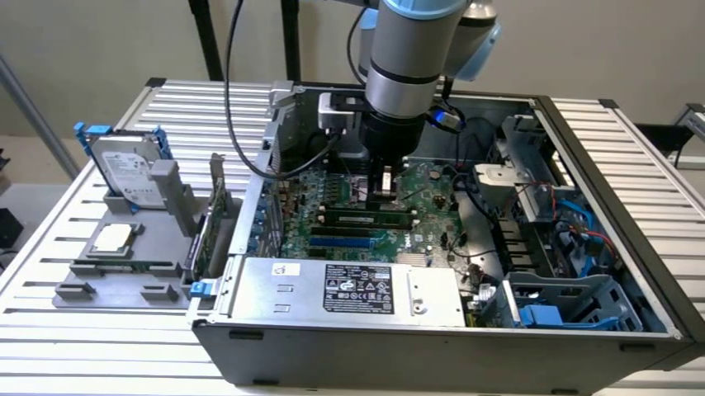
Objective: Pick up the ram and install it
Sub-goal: 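Insert the ram into the slot, then press down the ram until it locks into place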
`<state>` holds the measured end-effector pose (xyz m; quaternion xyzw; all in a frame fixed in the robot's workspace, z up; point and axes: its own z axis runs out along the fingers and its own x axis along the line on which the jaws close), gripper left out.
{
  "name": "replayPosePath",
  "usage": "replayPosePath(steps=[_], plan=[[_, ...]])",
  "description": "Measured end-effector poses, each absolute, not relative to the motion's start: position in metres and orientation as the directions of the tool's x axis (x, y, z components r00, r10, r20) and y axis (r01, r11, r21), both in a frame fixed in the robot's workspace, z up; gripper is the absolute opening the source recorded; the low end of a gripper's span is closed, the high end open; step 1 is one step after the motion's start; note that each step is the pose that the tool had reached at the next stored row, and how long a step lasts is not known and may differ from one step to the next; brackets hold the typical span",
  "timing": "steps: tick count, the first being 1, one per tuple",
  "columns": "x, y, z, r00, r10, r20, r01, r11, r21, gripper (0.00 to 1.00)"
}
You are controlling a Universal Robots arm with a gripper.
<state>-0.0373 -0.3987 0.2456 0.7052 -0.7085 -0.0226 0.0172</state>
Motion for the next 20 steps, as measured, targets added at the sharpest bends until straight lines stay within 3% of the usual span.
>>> replayPosePath(steps=[20], plan=[[-0.0384,-0.3986,0.2452,-0.005,-1.0,-0.008,-0.999,0.004,0.053,0.11]])
